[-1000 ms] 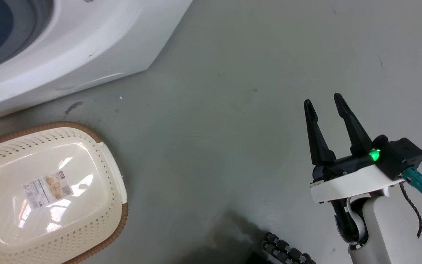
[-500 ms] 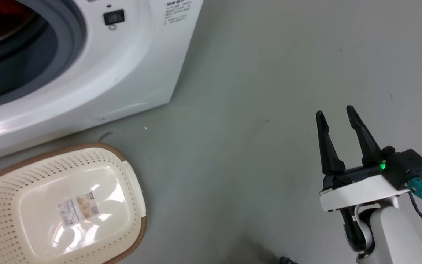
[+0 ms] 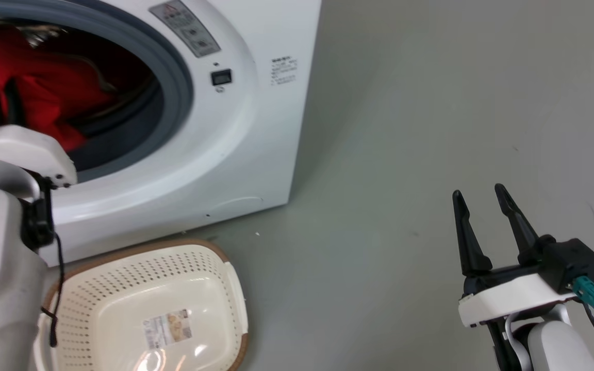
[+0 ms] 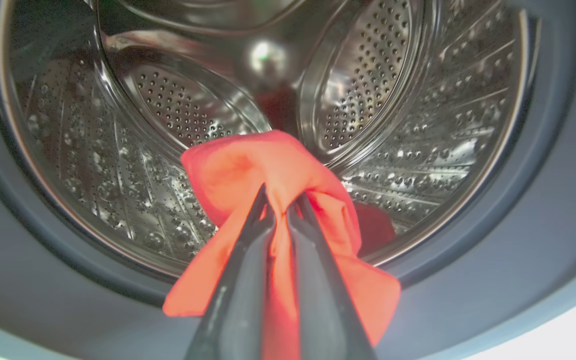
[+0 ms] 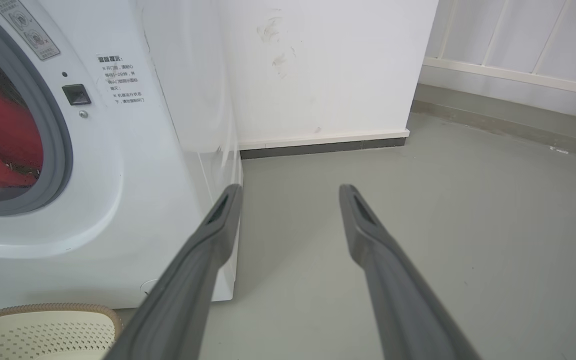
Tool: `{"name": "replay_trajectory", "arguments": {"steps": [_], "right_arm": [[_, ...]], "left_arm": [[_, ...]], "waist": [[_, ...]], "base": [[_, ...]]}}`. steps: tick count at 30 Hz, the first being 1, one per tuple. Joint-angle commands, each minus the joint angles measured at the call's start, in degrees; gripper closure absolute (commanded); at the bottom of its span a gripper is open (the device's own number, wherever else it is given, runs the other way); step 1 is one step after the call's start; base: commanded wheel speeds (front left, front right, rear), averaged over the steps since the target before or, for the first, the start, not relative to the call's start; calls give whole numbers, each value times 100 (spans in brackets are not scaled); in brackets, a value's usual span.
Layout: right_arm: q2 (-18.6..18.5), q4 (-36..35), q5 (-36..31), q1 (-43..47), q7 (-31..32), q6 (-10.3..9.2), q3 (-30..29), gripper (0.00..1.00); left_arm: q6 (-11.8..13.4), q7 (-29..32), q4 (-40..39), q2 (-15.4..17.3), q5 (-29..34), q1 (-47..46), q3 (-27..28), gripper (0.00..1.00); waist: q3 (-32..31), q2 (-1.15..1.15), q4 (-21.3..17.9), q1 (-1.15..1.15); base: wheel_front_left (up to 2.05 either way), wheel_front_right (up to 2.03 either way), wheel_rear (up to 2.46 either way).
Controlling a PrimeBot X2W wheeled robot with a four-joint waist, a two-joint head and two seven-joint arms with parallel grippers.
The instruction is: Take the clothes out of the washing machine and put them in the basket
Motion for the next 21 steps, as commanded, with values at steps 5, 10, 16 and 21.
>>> {"name": "replay_trajectory", "arguments": {"steps": [5,10,16,21], "right_arm": [[-1,-191,-102,278,178,-4,-90,0],[-1,-325,-139,492,297,-4,-195,0],[-1,-481,-167,718,442,-4,-274,0],[0,-628,-201,896,560,-4,-330,0]], "left_arm": [[-44,-309,-317,-256,-71,349,-90,100],[-20,-388,-688,-391,-94,665,-192,100],[41,-444,-1277,-474,-102,1180,-287,100],[145,-388,-1933,-551,-138,1823,-402,100]], "waist": [[-601,0,478,1],[-867,0,685,1],[-1113,0,906,1],[-1284,0,1084,1]], "base": [[0,0,0],[0,0,0],[0,0,0],[0,0,0]]}}
